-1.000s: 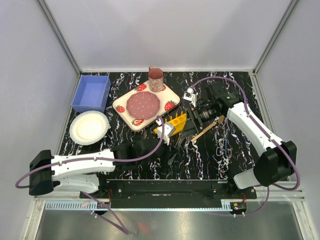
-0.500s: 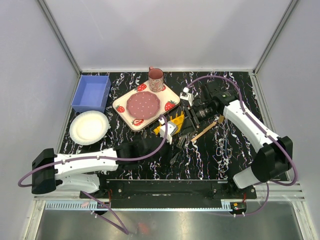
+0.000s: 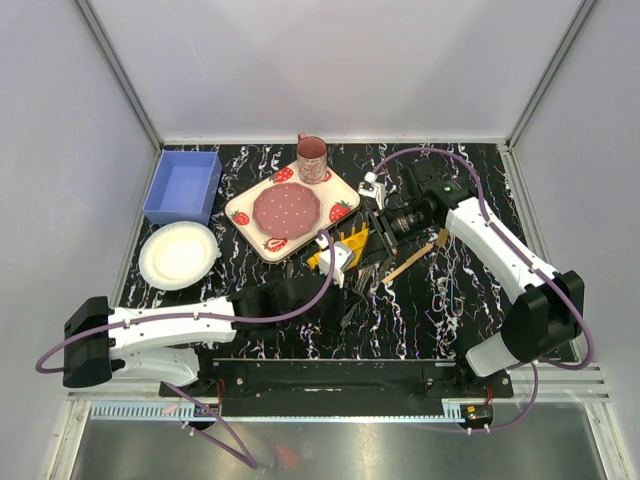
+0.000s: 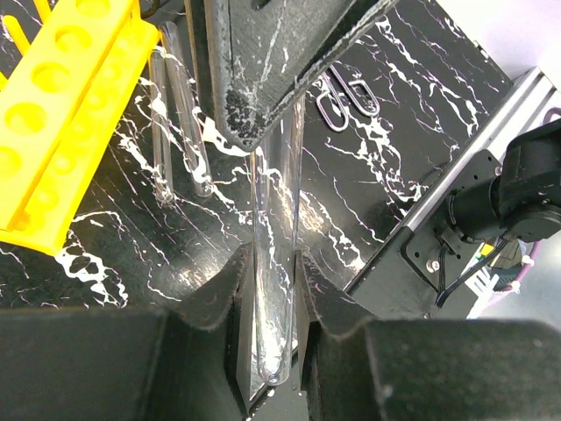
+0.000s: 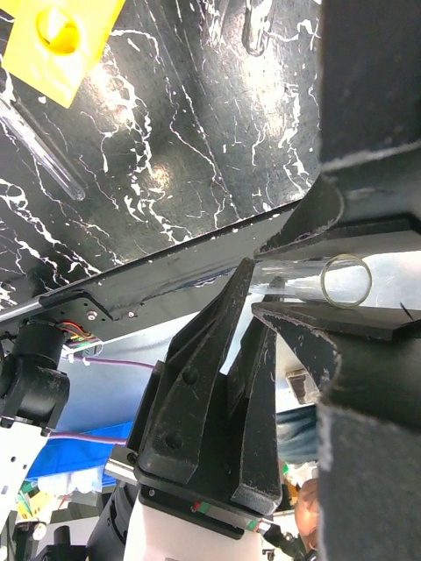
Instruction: Organize the chemistry lab equipment
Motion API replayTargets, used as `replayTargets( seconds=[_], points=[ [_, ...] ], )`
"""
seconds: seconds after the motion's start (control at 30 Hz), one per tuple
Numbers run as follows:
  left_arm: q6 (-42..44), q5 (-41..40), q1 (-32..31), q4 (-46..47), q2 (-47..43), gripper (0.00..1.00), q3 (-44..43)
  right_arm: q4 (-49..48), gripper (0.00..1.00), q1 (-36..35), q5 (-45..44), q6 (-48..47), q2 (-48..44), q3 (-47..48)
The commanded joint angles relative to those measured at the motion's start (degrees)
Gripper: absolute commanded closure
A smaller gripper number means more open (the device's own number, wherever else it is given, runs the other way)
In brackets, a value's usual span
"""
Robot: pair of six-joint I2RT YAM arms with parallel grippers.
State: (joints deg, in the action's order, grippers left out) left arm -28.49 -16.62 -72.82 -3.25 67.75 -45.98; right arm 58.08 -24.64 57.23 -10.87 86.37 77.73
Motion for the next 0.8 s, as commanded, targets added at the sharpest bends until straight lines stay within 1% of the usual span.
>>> replayTargets(
  seconds=[0.0,0.03,0.1,0.13,0.17,0.23,0.27,0.3,0.37,0.4,0.43,0.47,0.5,0.53,0.57,0.6,0.67,0.77],
  points=[
    [-0.6,-5.5,0.1,2.4,-2.1,0.86,-0.7,1.2,0.81,-0.5,2.5,0.1,0.2,4.2],
    [-0.9,-6.2,0.1,2.4,-2.4,0.84,-0.1,1.3,0.82,-0.5,2.5,-0.1,0.0,4.4],
    [-1.4,-7.5,0.1,2.5,-3.9,0.68,0.6,1.7,0.83,-0.5,1.6,-0.4,-0.1,5.7],
    [-1.5,-8.0,0.1,2.6,-4.8,0.59,1.2,2.0,0.83,-0.5,0.9,-0.7,-0.1,6.4],
    [-1.6,-8.2,0.1,2.6,-5.5,0.41,1.8,2.1,0.83,-0.5,-0.2,-0.8,-0.1,7.2],
    [-1.7,-9.0,0.2,2.3,-8.5,0.26,3.2,2.1,0.82,-0.4,-4.0,-1.6,0.3,10.2],
    [-2.0,-9.5,0.2,2.1,-9.6,0.20,3.8,1.6,0.83,-0.4,-7.2,-2.0,0.6,11.4],
    [-2.2,-10.7,0.3,0.8,-12.6,0.10,4.4,1.2,0.82,-0.4,-8.9,-2.1,1.2,13.5],
    [-3.6,-12.6,0.6,-1.6,-15.9,0.04,5.8,-0.7,0.82,-0.3,-13.7,-2.7,1.9,15.4],
    [-4.4,-14.2,1.1,-5.1,-17.5,0.01,6.2,-1.3,0.82,-0.4,-15.0,-2.9,2.7,17.1],
    [-6.1,-14.4,1.8,-7.0,-20.7,0.01,6.8,-1.9,0.82,-0.4,-16.7,-3.5,3.4,17.9],
    [-7.2,-14.1,2.6,-9.2,-22.1,0.01,6.8,-3.6,0.82,-0.3,-20.3,-3.7,3.8,18.5],
    [-8.5,-13.7,4.6,-14.4,-23.3,0.01,6.7,-4.6,0.82,-0.3,-22.1,-4.2,4.8,19.3],
    [-11.1,-13.7,5.4,-16.9,-25.5,0.01,6.5,-5.7,0.82,-0.2,-24.2,-4.9,5.1,19.6],
    [-12.3,-13.6,6.3,-19.1,-26.4,0.01,6.7,-7.7,0.82,-0.2,-28.0,-5.2,5.6,19.7],
    [-13.2,-13.4,7.8,-22.8,-27.6,0.01,6.9,-8.4,0.82,-0.2,-29.8,-5.6,6.4,20.5],
    [-15.5,-12.9,9.1,-25.6,-30.4,0.01,8.5,-9.6,0.82,-0.2,-34.3,-7.1,8.0,21.4],
    [-18.0,-11.5,10.8,-28.1,-33.8,0.01,11.7,-10.0,0.82,-0.1,-37.8,-8.9,9.6,23.3]
  ],
)
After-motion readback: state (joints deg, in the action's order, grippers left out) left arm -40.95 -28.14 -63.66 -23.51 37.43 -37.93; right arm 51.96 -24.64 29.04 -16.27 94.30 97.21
